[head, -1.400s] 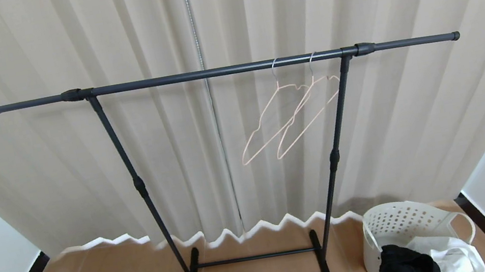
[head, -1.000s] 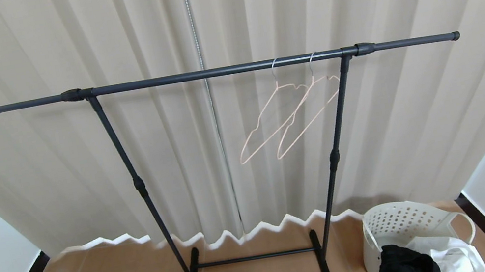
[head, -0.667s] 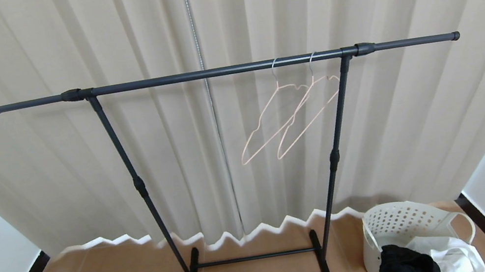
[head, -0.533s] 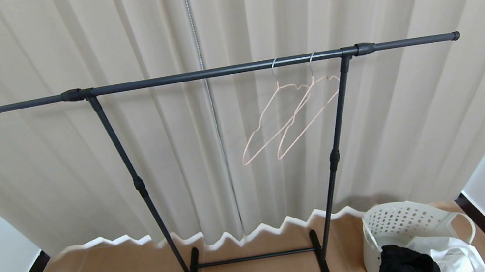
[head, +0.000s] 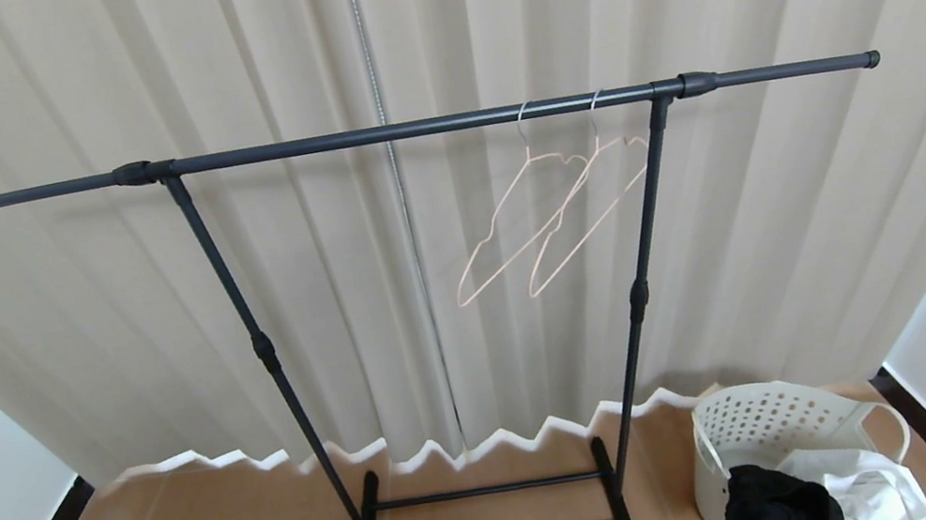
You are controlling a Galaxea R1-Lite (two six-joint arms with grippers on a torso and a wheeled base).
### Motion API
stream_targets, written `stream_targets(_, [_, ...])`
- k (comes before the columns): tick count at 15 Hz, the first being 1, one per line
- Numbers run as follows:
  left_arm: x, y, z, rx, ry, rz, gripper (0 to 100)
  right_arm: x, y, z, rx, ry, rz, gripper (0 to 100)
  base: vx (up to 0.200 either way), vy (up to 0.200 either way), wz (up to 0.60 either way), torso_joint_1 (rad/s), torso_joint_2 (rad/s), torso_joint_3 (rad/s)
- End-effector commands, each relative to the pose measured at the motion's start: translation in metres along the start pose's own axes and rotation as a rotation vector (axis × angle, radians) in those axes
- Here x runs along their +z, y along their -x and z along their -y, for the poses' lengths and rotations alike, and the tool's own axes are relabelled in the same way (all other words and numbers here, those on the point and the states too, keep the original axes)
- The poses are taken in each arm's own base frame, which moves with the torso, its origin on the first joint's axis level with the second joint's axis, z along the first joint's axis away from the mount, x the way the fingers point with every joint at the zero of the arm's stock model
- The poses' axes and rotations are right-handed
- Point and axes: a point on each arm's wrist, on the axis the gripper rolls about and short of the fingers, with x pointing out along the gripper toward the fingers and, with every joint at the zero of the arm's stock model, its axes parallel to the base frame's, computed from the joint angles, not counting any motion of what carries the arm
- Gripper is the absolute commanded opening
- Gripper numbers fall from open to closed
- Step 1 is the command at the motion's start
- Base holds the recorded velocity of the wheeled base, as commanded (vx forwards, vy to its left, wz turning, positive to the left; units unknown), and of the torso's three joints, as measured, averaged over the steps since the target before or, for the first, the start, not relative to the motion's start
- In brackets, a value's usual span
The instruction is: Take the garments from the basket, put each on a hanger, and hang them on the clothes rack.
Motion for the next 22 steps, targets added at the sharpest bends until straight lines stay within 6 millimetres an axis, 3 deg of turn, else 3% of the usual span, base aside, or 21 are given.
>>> stream_targets(1, [0.0002, -0.0001, 0.0, 0.001, 0.001, 0.0, 100, 0.0001, -0.0001, 0.0, 0.001, 0.001, 0.0, 100, 0.0, 0.0, 0.0, -0.139, 0.33, 0.178])
stream_targets(16, [0.0002, -0.0001, 0.0, -0.001, -0.001, 0.0, 100, 0.0001, -0.0001, 0.0, 0.001, 0.002, 0.0, 100, 0.0, 0.0, 0.0, -0.154, 0.38, 0.22])
stream_targets(19, [0.0, -0.0001, 0.0, -0.001, -0.001, -0.001, 100, 0.0002, -0.0001, 0.0, 0.001, 0.001, 0.001, 100, 0.2, 0.0, 0.0, -0.214, 0.54, 0.331])
stream_targets(22, [0.0, -0.0001, 0.0, 0.001, 0.001, -0.001, 100, 0.0002, -0.0001, 0.0, 0.001, 0.001, 0.001, 100, 0.0, 0.0, 0.0, -0.176, 0.55, 0.344])
